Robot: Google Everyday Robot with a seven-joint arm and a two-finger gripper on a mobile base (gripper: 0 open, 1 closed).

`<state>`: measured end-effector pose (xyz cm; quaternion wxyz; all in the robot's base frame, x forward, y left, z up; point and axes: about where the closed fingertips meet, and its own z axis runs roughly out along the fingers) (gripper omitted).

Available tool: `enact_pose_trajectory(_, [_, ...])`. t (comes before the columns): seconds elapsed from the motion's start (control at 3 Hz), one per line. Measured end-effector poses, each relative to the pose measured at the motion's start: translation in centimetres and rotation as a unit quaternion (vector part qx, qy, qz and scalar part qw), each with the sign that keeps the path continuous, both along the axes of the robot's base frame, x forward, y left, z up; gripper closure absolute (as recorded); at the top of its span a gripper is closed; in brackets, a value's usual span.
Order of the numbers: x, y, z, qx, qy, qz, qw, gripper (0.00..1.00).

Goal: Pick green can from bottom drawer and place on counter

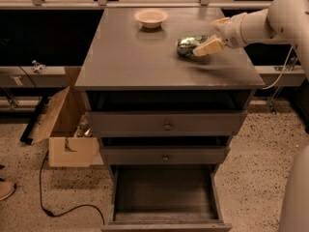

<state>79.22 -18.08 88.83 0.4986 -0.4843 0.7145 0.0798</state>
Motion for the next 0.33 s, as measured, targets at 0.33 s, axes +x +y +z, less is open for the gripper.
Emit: enact_pose_trajectory(0.33, [-0.37, -0.9, -0.12, 0.007, 0.004, -0.005, 1.0, 0.0])
